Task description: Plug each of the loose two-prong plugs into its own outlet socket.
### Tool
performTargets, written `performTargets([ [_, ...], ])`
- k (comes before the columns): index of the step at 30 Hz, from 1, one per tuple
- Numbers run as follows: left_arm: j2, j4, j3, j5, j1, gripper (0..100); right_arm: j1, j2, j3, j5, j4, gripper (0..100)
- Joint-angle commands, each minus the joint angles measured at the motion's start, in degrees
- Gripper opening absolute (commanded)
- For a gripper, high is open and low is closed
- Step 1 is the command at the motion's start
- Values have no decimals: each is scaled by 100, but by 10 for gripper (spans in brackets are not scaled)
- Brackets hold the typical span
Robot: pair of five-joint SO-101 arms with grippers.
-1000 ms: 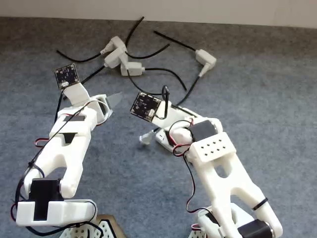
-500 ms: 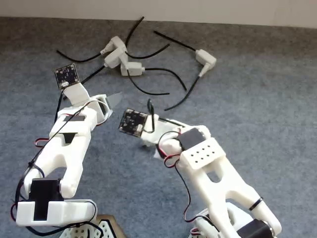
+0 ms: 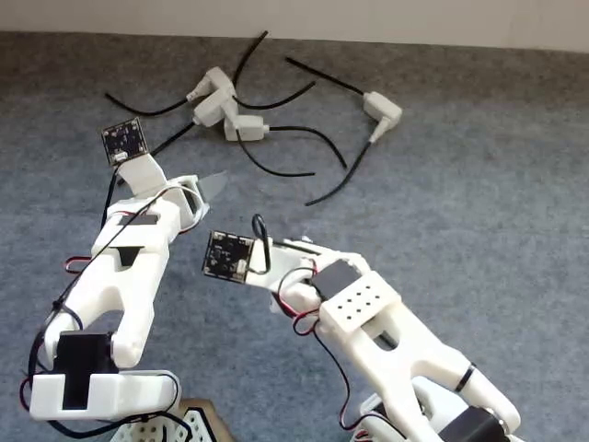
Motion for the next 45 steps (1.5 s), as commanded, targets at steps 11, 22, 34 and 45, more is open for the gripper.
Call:
performTargets([
  [11,-22,18,-224,9,119,396,207,-189,1007,-9,-1666,181],
  [22,-22,18,-224,9,119,396,224,391,971,-18,-1789,181],
  [34,-22,18,-233,9,119,396,242,1771,31,-9,-1815,180],
  [45,-22,9,-233,9,119,396,356,1833,-602,0,-1815,180],
])
